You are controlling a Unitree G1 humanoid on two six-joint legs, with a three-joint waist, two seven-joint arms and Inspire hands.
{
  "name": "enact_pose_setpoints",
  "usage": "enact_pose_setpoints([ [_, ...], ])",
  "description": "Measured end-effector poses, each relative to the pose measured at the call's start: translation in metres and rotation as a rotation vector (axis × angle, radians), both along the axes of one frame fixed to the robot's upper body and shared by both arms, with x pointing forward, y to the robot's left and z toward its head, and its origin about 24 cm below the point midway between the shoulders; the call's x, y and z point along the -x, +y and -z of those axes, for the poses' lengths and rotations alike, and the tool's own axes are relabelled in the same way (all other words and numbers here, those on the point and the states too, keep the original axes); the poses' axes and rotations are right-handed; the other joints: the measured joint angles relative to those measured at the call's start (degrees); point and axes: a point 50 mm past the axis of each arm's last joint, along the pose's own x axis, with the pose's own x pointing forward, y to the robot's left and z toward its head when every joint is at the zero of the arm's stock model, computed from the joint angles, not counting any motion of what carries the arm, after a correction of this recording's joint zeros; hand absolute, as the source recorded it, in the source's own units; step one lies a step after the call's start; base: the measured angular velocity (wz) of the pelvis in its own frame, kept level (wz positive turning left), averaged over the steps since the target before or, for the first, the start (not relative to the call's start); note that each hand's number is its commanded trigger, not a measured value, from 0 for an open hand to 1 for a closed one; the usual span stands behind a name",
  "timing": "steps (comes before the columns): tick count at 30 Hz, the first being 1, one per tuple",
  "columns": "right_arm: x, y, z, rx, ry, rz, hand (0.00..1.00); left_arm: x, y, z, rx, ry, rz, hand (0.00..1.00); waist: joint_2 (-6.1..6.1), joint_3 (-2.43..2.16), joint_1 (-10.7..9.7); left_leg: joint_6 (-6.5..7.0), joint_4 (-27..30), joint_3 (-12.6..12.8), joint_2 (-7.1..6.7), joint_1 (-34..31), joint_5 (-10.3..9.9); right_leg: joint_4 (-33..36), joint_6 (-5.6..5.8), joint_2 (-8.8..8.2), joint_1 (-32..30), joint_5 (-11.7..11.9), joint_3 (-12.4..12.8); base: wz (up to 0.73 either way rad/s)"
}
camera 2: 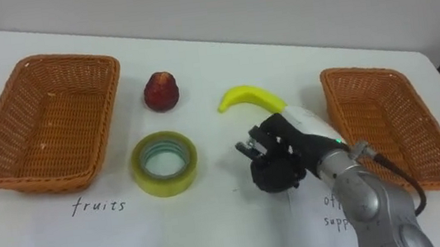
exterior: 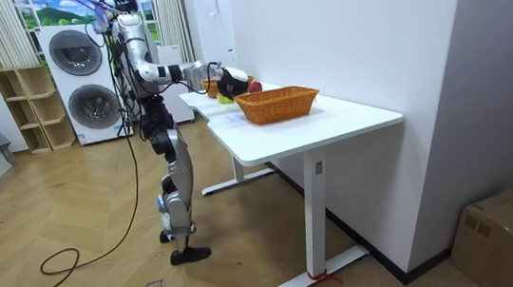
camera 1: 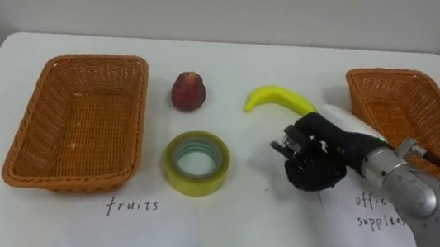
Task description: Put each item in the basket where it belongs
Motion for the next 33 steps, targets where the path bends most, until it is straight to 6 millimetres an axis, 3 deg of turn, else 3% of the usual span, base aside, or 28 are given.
enact_pose_setpoints([
  [5,-0.002,-0.005,-0.021,-0.055,-0.102,0.030,1.00,0.001,-0.003,0.001,0.010,-0.008,-0.023,0.00,0.01,-0.08,-0.4,-0.05,0.0,0.0,-0.08,-0.5,0.1,0.0,-0.01,-0.07,-0.4,0.0,0.0,0.00],
  [9,-0.003,-0.021,-0.040,-0.055,-0.237,0.111,1.00,0.008,-0.001,0.001,0.008,-0.001,-0.047,0.00,-0.45,-0.24,-0.8,-0.04,0.1,-0.1,-0.07,-0.1,0.2,0.0,-0.01,-0.13,-0.3,0.0,0.0,0.00],
  [15,-0.003,-0.030,-0.046,-0.072,-0.302,0.174,1.00,0.019,-0.003,0.002,0.016,0.029,-0.057,0.00,-0.75,-0.09,-2.0,-0.03,0.1,0.0,0.00,0.0,0.2,0.0,-0.01,-0.11,-0.3,0.0,0.1,-0.01],
  [25,-0.002,-0.040,-0.052,-0.149,-0.363,0.222,1.00,0.018,-0.007,0.003,0.029,0.016,-0.053,0.00,-1.11,0.47,-2.3,-0.04,0.0,-0.1,0.00,-0.2,0.1,0.0,0.00,-0.06,-0.3,0.0,0.0,0.00],
  [33,-0.001,-0.055,-0.054,-0.159,-0.443,0.304,1.00,0.024,-0.007,0.004,0.032,0.038,-0.065,0.00,-1.57,0.25,-3.7,-0.03,0.2,0.0,-0.06,-0.2,0.1,0.0,0.00,0.01,-0.3,0.0,-0.1,0.00],
])
